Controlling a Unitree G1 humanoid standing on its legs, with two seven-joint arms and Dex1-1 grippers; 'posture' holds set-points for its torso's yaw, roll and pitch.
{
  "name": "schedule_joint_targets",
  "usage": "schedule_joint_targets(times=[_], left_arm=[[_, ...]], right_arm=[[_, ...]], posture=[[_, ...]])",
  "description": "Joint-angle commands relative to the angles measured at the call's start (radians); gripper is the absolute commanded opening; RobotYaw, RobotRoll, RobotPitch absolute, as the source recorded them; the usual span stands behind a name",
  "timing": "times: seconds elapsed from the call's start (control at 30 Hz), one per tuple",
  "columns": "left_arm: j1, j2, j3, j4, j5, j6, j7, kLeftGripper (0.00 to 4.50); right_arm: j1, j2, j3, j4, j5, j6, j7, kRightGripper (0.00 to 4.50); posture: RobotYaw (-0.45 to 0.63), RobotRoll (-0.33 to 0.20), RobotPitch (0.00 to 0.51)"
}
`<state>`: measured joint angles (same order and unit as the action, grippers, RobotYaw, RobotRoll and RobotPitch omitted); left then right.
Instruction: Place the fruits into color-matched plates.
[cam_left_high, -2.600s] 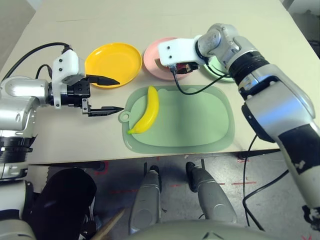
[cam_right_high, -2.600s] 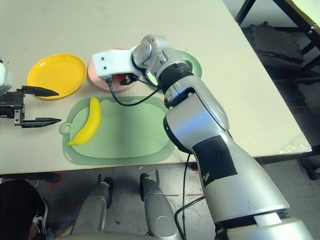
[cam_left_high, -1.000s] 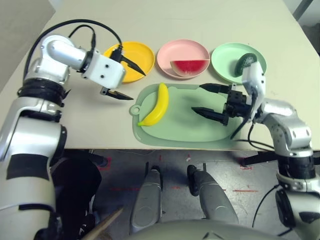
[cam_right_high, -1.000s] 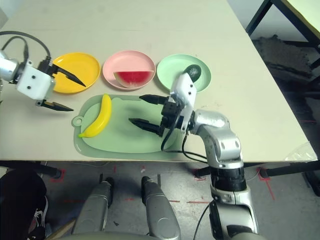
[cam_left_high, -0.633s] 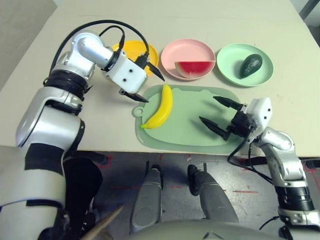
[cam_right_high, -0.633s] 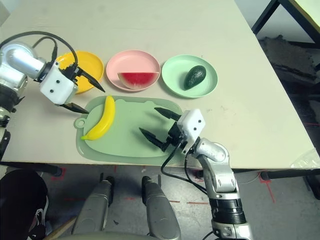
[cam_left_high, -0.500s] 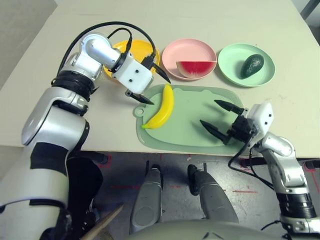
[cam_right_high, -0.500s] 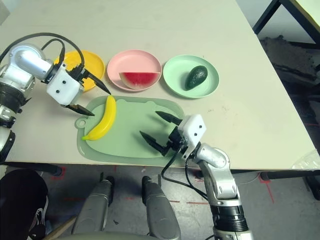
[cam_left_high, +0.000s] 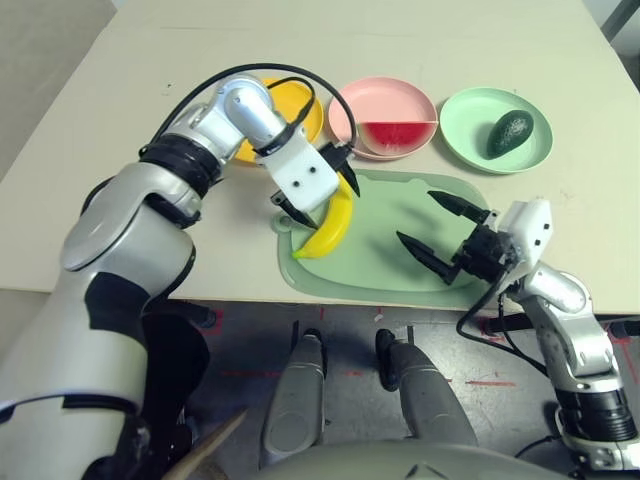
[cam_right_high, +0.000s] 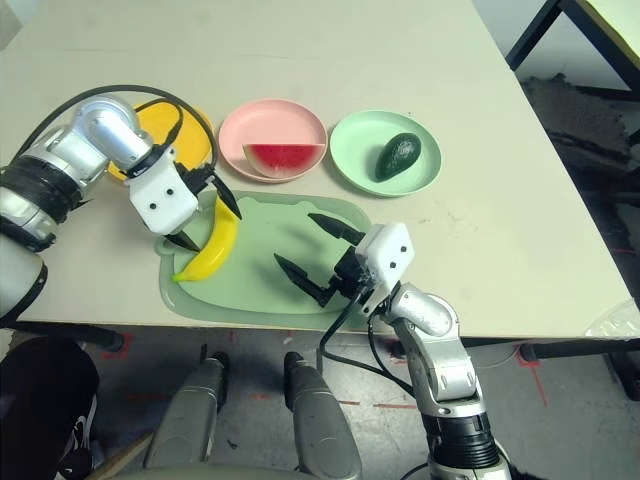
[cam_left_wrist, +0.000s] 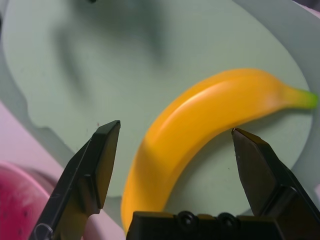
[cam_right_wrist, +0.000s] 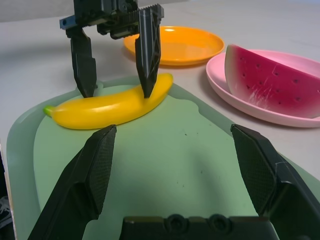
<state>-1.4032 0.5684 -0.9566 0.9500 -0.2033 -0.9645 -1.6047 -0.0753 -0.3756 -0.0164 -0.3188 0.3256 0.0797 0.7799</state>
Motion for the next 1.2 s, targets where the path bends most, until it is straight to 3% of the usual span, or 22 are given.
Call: schedule_joint_targets(times=[0.03, 0.37, 0.47, 0.7, 0.97, 1.2], left_arm=[[-0.018, -0.018, -0.035, 0.032, 0.051, -0.073, -0.010, 4.50], [-0.022, -0.066, 0.000, 0.109, 0.150, -0.125, -0.010, 4.50], [-0.024, -0.073, 0.010, 0.127, 0.180, -0.119, -0.010, 3.94], [-0.036, -0.094, 0.037, 0.164, 0.222, -0.096, -0.010, 1.74], [-0.083, -0.078, 0.087, 0.184, 0.196, -0.048, -0.010, 1.72], [-0.164, 0.015, 0.197, 0.228, 0.183, 0.027, -0.010, 1.72]], right_arm=[[0.023, -0.009, 0.008, -0.029, 0.019, 0.013, -0.012, 4.47], [0.065, -0.022, 0.048, -0.076, 0.022, 0.005, -0.007, 4.47], [0.085, -0.053, 0.070, -0.093, 0.019, -0.037, 0.045, 4.50], [0.081, -0.117, 0.116, -0.080, 0.014, -0.125, 0.156, 4.50], [0.055, -0.123, 0.130, -0.041, 0.014, -0.133, 0.165, 4.50], [0.050, -0.113, 0.138, -0.050, 0.016, -0.117, 0.138, 4.50]], posture=[[-0.09, 0.000, 0.298], [-0.11, 0.000, 0.292], [-0.11, 0.000, 0.294], [-0.12, 0.000, 0.301], [-0.11, 0.000, 0.309], [-0.09, 0.000, 0.314]])
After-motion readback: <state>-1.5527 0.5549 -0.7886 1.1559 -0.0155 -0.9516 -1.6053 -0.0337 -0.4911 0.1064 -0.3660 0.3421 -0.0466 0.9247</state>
